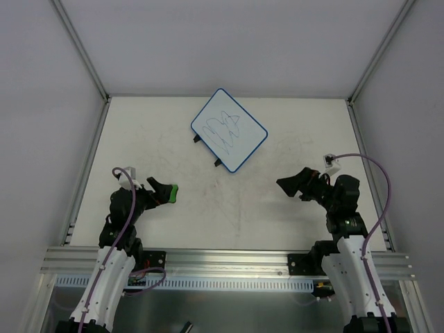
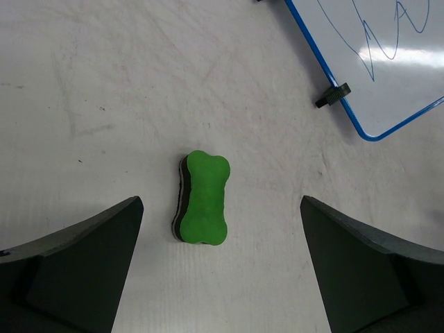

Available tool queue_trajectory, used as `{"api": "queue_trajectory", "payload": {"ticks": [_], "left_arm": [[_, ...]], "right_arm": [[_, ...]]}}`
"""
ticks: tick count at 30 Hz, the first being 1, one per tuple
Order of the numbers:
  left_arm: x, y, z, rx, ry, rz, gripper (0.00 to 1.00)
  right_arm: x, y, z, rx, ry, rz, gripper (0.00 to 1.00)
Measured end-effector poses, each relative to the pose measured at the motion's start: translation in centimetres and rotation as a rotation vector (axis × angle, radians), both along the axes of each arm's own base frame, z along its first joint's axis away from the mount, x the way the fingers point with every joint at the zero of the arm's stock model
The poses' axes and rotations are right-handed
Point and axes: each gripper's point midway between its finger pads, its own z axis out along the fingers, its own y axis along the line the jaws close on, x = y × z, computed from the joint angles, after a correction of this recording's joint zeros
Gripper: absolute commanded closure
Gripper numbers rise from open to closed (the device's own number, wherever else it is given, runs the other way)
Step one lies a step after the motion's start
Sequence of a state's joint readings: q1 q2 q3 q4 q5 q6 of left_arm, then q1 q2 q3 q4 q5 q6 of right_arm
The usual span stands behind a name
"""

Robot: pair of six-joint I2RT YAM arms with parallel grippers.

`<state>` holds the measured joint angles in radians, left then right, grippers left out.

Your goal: Erase the whiteboard

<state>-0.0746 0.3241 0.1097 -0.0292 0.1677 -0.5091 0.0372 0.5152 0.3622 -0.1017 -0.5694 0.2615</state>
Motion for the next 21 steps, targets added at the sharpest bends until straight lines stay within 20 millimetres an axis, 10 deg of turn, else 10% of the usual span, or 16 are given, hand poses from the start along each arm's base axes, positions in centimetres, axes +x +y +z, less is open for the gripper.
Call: {"api": "queue_trajectory", "payload": {"ticks": [12,21], "left_arm": [[0.1,0.1,0.4,0.001,-0.018,0.009,0.01],[0.7,0.4,1.4,0.015,0.069,0.026,0.01]], "right_arm": [[9.5,1.2,5.7,0.045,-0.118,0.044,0.04],[16.0,2.2,4.2,0.099,-0.112,0.083,0.03]]}}
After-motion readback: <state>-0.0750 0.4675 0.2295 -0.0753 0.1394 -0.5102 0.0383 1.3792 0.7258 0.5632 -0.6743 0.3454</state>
